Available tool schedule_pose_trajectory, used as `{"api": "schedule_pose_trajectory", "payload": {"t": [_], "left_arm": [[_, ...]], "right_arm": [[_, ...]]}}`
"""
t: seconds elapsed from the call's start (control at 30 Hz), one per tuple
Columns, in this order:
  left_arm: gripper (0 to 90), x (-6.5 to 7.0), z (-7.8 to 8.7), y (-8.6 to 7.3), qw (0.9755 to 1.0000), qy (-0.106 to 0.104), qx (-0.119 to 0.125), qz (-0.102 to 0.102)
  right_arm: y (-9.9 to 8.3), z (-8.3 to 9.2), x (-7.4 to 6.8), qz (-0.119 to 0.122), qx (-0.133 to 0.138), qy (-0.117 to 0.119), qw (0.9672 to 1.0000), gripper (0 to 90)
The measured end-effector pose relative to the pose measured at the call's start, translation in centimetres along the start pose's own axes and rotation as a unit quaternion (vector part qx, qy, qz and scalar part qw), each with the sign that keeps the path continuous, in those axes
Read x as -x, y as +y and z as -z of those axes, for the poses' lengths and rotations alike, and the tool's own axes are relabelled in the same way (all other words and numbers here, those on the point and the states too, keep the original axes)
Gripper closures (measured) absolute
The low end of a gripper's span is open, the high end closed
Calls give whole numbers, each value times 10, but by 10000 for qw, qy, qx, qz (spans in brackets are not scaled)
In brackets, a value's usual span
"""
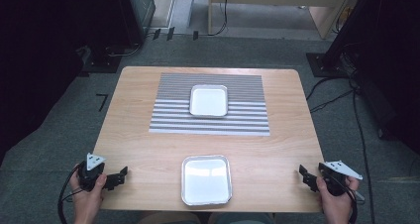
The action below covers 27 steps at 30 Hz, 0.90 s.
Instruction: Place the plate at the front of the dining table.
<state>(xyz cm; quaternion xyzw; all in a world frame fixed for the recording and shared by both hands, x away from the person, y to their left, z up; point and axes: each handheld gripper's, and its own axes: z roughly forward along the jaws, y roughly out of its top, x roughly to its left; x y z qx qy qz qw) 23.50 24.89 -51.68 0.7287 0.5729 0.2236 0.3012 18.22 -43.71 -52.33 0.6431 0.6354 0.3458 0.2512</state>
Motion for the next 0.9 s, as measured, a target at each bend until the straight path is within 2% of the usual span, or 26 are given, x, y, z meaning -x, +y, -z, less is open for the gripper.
{"api": "schedule_pose_trajectory", "payload": {"t": [0.13, 0.2, 0.23, 0.4, 0.67, 0.9], "left_arm": [[0, 0, 0, -2, 9999, 114, 23, -28], [0, 1, -1, -2, 9999, 122, 34, -36], [0, 1, -1, -2, 9999, 123, 48, -33], [0, 1, -1, -3, 9999, 119, 78, -39], [0, 1, -1, -2, 9999, 100, 79, -56], [0, 1, -1, -2, 9999, 99, 77, -54]], "right_arm": [[-1, -1, -7, 335, -124, -157, 9992, 226], [-2, -3, -14, 619, -159, -313, 9975, 225], [-2, -3, -15, 650, -143, -324, 9973, 227], [-1, -3, -13, 579, -222, -80, 9980, 229], [-2, -3, -14, 667, -247, 50, 9975, 215], [-2, -3, -14, 677, -248, 59, 9974, 212]]}}
